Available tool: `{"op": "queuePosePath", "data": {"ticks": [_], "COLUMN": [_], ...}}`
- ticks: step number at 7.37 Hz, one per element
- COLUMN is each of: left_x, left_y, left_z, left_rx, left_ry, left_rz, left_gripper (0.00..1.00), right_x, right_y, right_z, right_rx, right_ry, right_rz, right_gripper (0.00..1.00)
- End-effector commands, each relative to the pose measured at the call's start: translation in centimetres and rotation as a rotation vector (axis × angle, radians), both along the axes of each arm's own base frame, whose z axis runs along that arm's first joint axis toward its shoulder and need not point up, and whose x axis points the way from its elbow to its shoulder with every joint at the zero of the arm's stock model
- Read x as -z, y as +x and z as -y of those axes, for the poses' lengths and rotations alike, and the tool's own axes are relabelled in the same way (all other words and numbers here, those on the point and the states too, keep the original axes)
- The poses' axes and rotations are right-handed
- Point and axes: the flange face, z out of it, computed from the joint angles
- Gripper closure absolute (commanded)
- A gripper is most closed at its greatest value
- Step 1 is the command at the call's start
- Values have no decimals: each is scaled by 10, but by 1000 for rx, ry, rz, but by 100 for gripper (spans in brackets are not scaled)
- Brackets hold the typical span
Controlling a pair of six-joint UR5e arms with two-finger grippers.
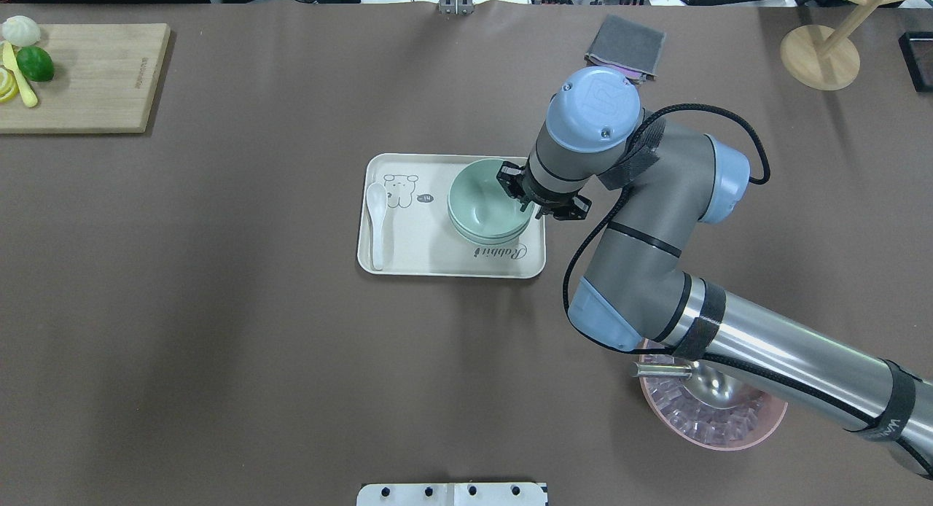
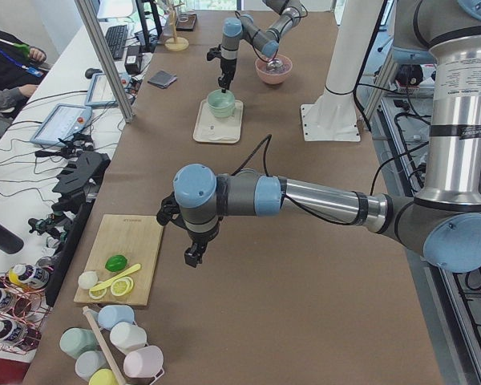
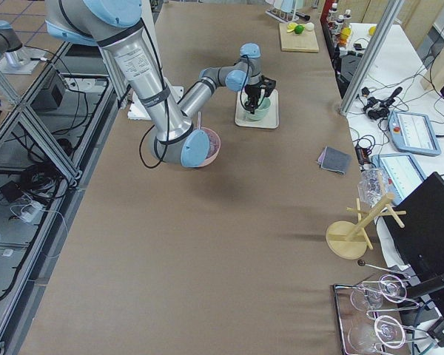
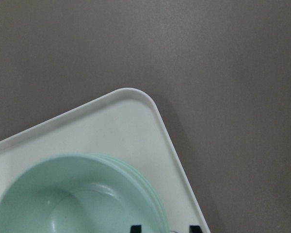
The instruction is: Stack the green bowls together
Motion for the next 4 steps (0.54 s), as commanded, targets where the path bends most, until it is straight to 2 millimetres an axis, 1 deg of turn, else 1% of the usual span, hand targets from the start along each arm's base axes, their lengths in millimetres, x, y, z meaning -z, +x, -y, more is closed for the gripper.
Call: {"op": "queuePosePath", "data": {"ticks": [1,2,3,4], "left_x": [1,0,-2,-1], "left_y": [0,-1,-1,-1], "left_z": [0,0,-1,-1], "left_rx": [0,2,3,36], "left_ry": [1,0,-5,-42], "left_rz": [0,0,1,-3], "left_gripper": [2,2,2,2], "right_x": [5,9,7,-9], "right_y": [4,16,29,56], "right_z": [-1,5,16,30], "right_rx": [6,-1,28,68], "right_ry": [20,29,55,71], "right_rz": [6,16,11,7], "right_gripper": [0,0,0,0]}}
